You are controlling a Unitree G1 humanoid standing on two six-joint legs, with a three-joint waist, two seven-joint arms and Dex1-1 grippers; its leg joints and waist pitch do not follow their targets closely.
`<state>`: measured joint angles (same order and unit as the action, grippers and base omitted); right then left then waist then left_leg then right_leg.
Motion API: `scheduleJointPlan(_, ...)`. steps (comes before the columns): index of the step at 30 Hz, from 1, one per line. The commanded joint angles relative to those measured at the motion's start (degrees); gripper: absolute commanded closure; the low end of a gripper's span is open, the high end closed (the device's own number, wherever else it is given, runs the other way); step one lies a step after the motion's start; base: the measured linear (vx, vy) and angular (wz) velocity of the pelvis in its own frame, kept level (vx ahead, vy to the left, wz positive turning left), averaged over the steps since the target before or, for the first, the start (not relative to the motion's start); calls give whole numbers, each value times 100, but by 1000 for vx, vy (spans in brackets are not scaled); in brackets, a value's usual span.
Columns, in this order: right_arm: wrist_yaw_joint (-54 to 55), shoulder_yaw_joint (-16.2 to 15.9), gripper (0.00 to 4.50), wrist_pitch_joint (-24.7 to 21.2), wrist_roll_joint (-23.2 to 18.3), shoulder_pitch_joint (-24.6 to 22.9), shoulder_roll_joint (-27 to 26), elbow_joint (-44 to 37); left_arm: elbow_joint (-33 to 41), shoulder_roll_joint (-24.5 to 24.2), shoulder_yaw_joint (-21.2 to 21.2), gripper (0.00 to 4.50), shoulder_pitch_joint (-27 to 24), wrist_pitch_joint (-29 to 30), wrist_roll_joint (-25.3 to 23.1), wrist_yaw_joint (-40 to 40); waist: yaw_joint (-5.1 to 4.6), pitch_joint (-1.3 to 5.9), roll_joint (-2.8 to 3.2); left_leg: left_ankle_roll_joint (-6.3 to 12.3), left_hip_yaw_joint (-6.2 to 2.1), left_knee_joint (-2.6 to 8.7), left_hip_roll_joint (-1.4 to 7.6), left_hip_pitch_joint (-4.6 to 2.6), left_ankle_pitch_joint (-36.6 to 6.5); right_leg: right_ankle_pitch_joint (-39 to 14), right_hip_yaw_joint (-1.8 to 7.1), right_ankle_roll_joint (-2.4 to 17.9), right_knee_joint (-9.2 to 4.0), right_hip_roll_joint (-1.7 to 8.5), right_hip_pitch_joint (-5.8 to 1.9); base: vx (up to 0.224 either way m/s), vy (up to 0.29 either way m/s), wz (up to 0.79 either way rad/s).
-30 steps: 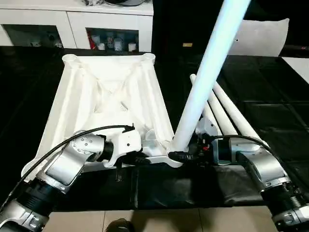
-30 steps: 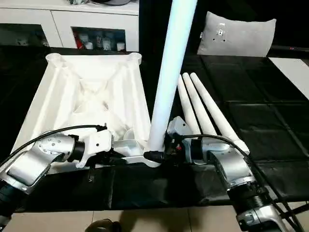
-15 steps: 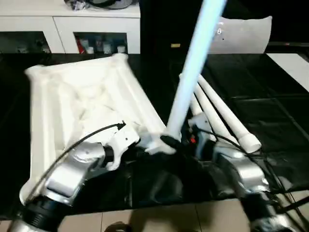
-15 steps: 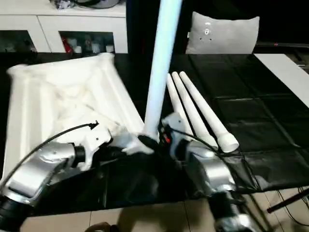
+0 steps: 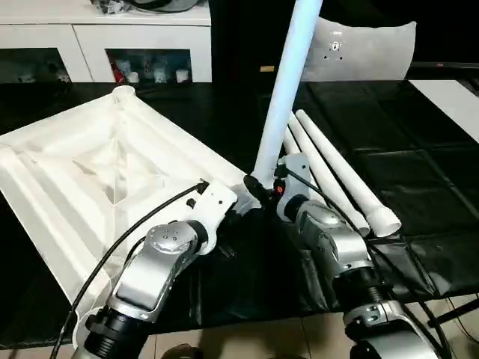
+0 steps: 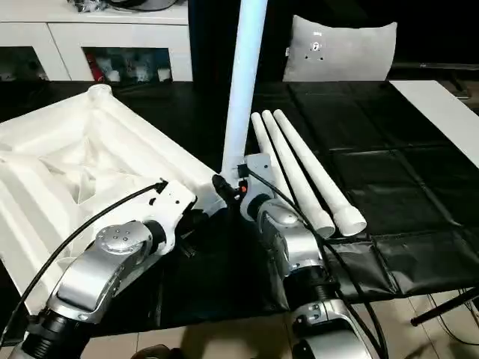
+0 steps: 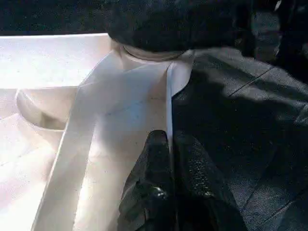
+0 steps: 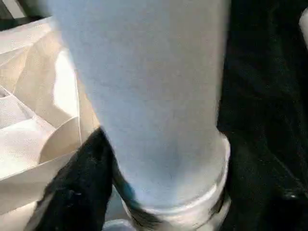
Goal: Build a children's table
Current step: Rotate leg to tighten
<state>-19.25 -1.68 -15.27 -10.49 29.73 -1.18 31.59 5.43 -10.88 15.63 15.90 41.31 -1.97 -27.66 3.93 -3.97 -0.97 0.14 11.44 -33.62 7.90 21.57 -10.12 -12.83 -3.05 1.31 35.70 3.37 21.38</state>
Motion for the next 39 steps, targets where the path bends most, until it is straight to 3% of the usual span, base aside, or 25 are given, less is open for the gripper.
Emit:
scheduleJointPlan(1, 34, -1, 78, -192, 78, -156, 12, 351, 319, -4, 31, 450, 119, -311, 77, -129, 43, 319, 65, -141, -332, 456, 585, -121, -1573, -1413, 369, 1014, -531, 650, -112, 0, 0, 0)
scheduleJointPlan(5, -274, -51, 53, 120, 80, -173, 267, 129, 109, -274, 6, 450, 206, -498, -48, -271, 50, 343, 53, -185, -320, 453, 582, -119, -1534, -1154, 369, 1025, -515, 632, -112, 0, 0, 0)
scheduleJointPlan(7, -533, -101, 30, 147, 56, -265, 430, -143, 39, -366, -15, 450, 237, -567, 2, -385, 120, 409, 55, -35, -303, 401, 587, -93, -996, -380, 354, 1077, -428, 625, -150, 0, 0, 0)
scheduleJointPlan(11, -1405, -238, 2, 184, -47, -521, 998, -832, -186, -696, 31, 450, 311, -846, 132, -836, 181, 414, 62, 180, -288, 368, 571, -79, -760, 44, 336, 1135, -397, 617, -173, 0, 0, 0)
scheduleJointPlan(19, -2614, -457, 2, 345, -144, -649, 1755, -1250, -417, -1154, 235, 450, 354, -1230, 271, -1654, 197, 392, 74, 146, -300, 371, 591, -94, -1088, -454, 338, 1281, -437, 643, -172, 0, 0, 0)
scheduleJointPlan(22, -3687, -649, 2, 298, -290, -517, 2334, -1428, -650, -1703, 598, 450, 422, -2052, 324, -2712, 273, 397, 102, 200, -292, 361, 595, -132, -1047, -340, 331, 1241, -424, 607, -146, 0, 0, 0)
scheduleJointPlan(28, -4227, -947, 2, 545, -61, -424, 2531, -1314, -749, -1972, 818, 450, 491, -2479, 304, -3323, 329, 403, 96, 21, -293, 382, 620, -144, -1230, -446, 325, 1331, -395, 644, -141, 0, 0, 0)
scheduleJointPlan(29, -4339, -1004, 2, 567, -53, -415, 2554, -1297, -753, -1996, 849, 450, 509, -2501, 306, -3396, 333, 402, 65, 20, -288, 384, 621, -139, -1194, -411, 323, 1336, -391, 641, -144, 0, 0, 0)
scheduleJointPlan(36, -5085, -1309, 2, 414, -164, -418, 2778, -1336, -958, -2130, 942, 450, 632, -2902, 319, -3798, 386, 394, 56, 49, -291, 374, 618, -123, -1238, -649, 328, 1305, -399, 660, -154, 0, 0, 0)
scheduleJointPlan(39, -5201, -1362, 38, 411, -117, -404, 2823, -1277, -1070, -2152, 932, 450, 686, -2995, 300, -3863, 392, 394, 62, 64, -284, 360, 609, -130, -1192, -681, 331, 1309, -405, 656, -143, 0, 0, 0)
